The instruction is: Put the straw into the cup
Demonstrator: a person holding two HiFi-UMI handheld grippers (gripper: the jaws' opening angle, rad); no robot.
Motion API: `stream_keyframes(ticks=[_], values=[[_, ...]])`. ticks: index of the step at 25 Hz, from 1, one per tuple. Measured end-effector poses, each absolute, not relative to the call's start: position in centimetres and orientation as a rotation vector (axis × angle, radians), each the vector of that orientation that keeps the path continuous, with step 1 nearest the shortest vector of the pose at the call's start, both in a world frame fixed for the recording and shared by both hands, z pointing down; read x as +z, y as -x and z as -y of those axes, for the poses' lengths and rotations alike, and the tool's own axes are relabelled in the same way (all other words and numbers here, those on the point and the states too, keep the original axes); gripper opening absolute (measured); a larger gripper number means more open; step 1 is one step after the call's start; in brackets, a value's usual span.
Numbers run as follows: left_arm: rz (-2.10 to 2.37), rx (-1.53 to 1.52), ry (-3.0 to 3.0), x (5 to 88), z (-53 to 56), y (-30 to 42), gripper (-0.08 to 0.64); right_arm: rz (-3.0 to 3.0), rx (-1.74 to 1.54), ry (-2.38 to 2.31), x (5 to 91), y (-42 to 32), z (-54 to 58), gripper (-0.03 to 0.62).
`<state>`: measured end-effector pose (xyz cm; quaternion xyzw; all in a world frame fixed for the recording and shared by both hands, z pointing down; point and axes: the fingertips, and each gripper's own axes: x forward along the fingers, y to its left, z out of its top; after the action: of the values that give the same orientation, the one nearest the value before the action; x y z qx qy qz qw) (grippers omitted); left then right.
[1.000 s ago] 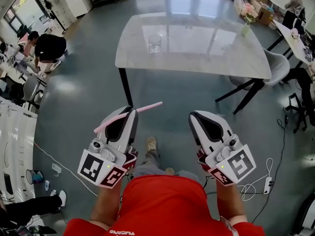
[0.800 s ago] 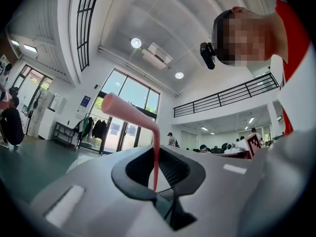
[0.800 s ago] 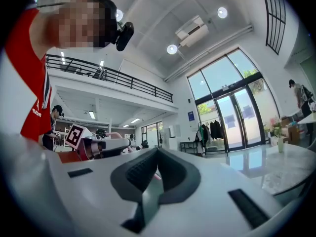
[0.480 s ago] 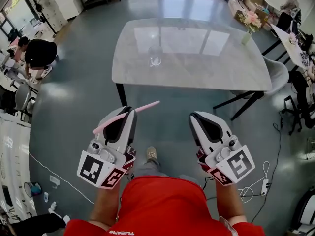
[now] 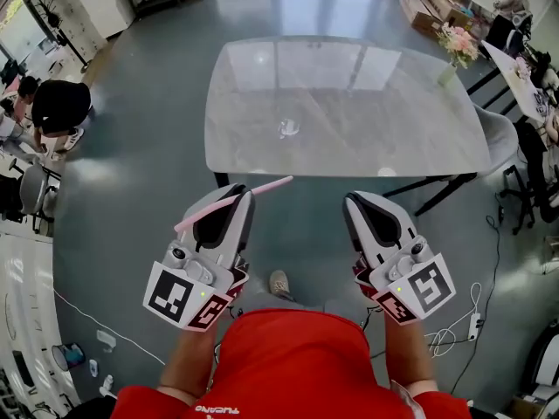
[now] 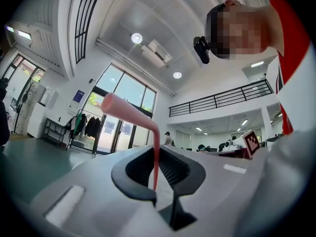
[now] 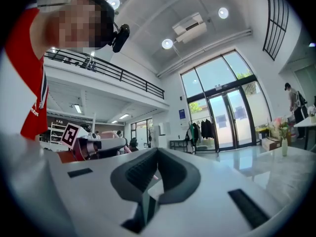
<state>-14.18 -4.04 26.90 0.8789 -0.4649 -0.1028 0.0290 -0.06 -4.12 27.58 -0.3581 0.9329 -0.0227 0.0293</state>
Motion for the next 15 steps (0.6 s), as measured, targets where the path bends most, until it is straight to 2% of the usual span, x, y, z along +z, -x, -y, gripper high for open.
stream_keyframes(ticks=[15], values=[[1.405,-0.313,-2.692,28.1,10.2,16.5,0.032,-2.889,-0.087,1.179,28.6,1.7,9.4,0.002]])
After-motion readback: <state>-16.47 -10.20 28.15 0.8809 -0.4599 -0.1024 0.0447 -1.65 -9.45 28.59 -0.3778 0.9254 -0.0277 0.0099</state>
